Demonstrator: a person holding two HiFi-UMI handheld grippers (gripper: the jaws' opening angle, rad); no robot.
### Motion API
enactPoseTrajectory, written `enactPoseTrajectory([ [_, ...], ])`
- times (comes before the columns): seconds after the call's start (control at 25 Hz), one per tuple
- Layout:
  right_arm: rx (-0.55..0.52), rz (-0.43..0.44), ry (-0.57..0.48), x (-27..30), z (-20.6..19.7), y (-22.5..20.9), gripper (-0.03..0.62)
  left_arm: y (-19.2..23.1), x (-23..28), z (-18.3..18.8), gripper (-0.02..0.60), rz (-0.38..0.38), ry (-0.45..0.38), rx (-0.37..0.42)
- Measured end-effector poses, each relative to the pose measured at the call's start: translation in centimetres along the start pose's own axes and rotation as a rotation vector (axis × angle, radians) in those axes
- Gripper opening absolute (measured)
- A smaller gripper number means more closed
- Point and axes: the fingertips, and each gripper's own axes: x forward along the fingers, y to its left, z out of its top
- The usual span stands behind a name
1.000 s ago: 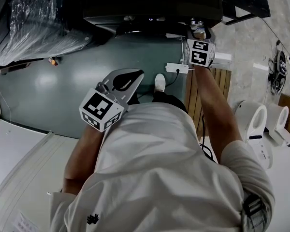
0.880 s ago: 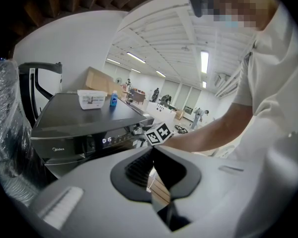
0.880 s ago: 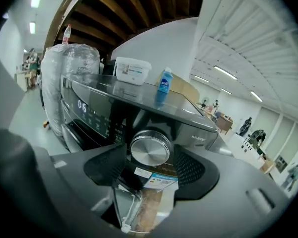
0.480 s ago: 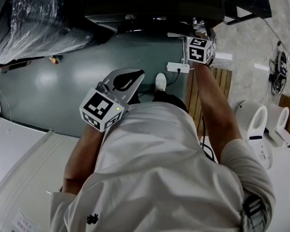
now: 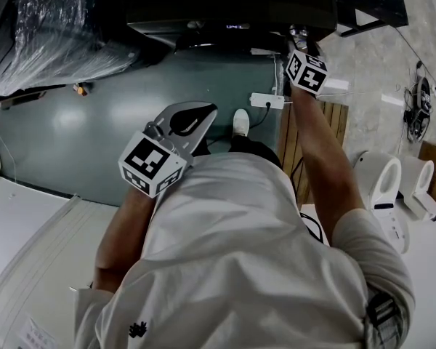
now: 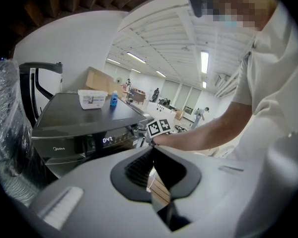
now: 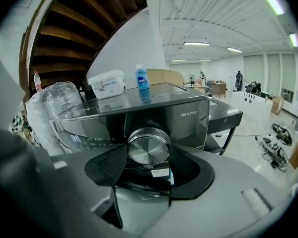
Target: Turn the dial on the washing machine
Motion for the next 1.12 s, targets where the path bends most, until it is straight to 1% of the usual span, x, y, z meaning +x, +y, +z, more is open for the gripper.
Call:
enactPoseTrajectory([
  [0.08, 0.005, 0.007, -0.001, 0.0, 0.0, 0.0, 0.265, -0.1, 0.1, 0.0, 0.057, -0.001, 0.0, 0.001],
  [0.2, -0.04, 0.007, 0.008, 0.1, -0.1, 0.1, 0.266, -0.1, 0.1, 0.0, 0.057, -0.002, 0.002, 0.002],
  [0.28, -0.09, 0.004, 0.012, 0.0, -0.1, 0.2, 0.267, 0.0, 0.1, 0.1, 0.057, -0.002, 0.004, 0.001],
  [0.48, -0.257, -0.001, -0.003, -0.4, -0.2, 0.8, 0.267, 0.0, 0.2, -0.1, 0.057, -0.008, 0.003, 0.002],
  [0.64, -0.348, -0.024, -0.006, -0.6, 0.0, 1.0, 0.267, -0.1, 0.4, 0.0, 0.057, -0.016, 0.004, 0.006],
  [0.72, -0.378, -0.029, -0.008, -0.4, 0.1, 1.4, 0.267, -0.1, 0.4, 0.1, 0.057, -0.016, 0.005, 0.006],
  [0.88, -0.362, -0.058, -0.003, 0.4, -0.3, 1.0, 0.267, 0.0, 0.4, -0.1, 0.057, -0.013, 0.007, 0.003],
  [1.0, -0.331, -0.076, 0.005, 0.1, 0.2, 0.7, 0.265, 0.1, 0.2, -0.1, 0.057, -0.006, 0.005, -0.002],
  [1.04, -0.306, -0.074, 0.004, 0.0, 0.3, 0.6, 0.264, 0.1, 0.2, -0.1, 0.057, -0.004, 0.005, -0.003],
  [1.12, -0.221, -0.055, -0.007, -0.1, 0.5, 0.4, 0.264, 0.1, 0.1, -0.1, 0.057, -0.001, 0.003, -0.007],
])
